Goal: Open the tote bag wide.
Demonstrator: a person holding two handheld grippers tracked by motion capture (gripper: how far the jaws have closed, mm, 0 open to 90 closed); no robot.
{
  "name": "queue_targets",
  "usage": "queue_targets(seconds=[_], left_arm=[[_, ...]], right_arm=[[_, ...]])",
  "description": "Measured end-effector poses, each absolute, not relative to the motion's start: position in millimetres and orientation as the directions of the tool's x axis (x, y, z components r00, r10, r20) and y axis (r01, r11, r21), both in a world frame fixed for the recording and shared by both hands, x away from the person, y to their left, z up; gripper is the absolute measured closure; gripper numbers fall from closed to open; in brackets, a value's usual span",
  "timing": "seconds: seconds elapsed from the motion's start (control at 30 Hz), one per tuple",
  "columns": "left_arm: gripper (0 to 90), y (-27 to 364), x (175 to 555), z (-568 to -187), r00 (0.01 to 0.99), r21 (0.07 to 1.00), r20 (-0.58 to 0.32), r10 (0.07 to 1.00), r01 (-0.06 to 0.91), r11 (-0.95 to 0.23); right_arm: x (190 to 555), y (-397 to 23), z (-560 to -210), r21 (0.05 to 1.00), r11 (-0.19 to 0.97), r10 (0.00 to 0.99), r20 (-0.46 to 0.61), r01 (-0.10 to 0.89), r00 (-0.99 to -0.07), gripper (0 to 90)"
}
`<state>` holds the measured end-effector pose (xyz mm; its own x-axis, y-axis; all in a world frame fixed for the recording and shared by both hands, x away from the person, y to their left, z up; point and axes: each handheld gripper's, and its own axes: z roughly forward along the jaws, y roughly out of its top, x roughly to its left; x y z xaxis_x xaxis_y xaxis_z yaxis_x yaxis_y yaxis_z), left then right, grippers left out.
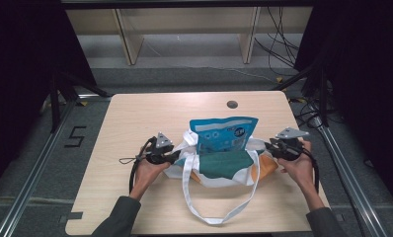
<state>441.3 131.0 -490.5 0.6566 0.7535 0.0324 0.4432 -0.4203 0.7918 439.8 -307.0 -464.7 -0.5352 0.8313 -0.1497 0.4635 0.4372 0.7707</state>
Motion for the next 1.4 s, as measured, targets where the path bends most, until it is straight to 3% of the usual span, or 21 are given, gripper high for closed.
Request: queue_targets(seconds=[0.1,0.2,0.33,0.5,0.6,0.67,0.73,0.83,0.93,1.07,1.23,1.33,1.4], left_arm=[[51.8,135,441,-473,0.664,0.802,0.006,0.748,0.443,-0.400],[49.6,129,436,-458,0.680,0.830,-0.002,0.733,0.410,-0.378],[48.3,116,434,-447,0.713,0.834,0.029,0.700,0.368,-0.410],[45.3,105,443,-452,0.724,0.832,0.006,0.690,0.379,-0.405],[51.2,103,450,-458,0.719,0.845,-0.079,0.690,0.415,-0.336],[60.4,103,457,-460,0.735,0.837,-0.051,0.677,0.401,-0.373],[69.3,101,460,-460,0.718,0.853,-0.079,0.692,0.408,-0.326],[78.2,99,466,-457,0.729,0.849,-0.058,0.682,0.395,-0.350],[81.6,95,474,-454,0.704,0.852,-0.090,0.704,0.420,-0.311],[84.2,96,483,-452,0.675,0.853,-0.124,0.727,0.446,-0.269],[85.4,95,498,-457,0.651,0.812,-0.096,0.753,0.489,-0.320],[85.3,88,512,-482,0.646,0.744,-0.085,0.758,0.547,-0.383],[85.2,87,520,-501,0.618,0.739,-0.160,0.770,0.592,-0.321]], right_arm=[[427,-311,-435,0.832,0.378,0.839,-0.122,0.406,-0.531,65.9],[417,-310,-414,0.867,0.350,0.824,-0.106,0.354,-0.556,65.0],[400,-298,-392,0.879,0.308,0.779,-0.013,0.363,-0.627,60.6],[390,-272,-387,0.876,0.353,0.672,0.007,0.329,-0.741,53.2],[386,-257,-389,0.866,0.363,0.611,0.057,0.343,-0.790,48.3],[385,-247,-393,0.845,0.407,0.580,0.054,0.347,-0.813,48.3],[384,-242,-399,0.825,0.460,0.563,0.014,0.328,-0.826,59.2],[379,-241,-404,0.776,0.548,0.509,-0.013,0.313,-0.860,73.1],[373,-241,-411,0.758,0.578,0.461,0.001,0.301,-0.888,82.2],[361,-241,-428,0.712,0.622,0.445,0.021,0.326,-0.895,85.4],[352,-232,-456,0.662,0.667,0.421,0.047,0.344,-0.906,86.2],[351,-223,-470,0.621,0.714,0.388,0.033,0.323,-0.921,86.1],[351,-218,-478,0.612,0.718,0.395,0.032,0.331,-0.918,86.0]])
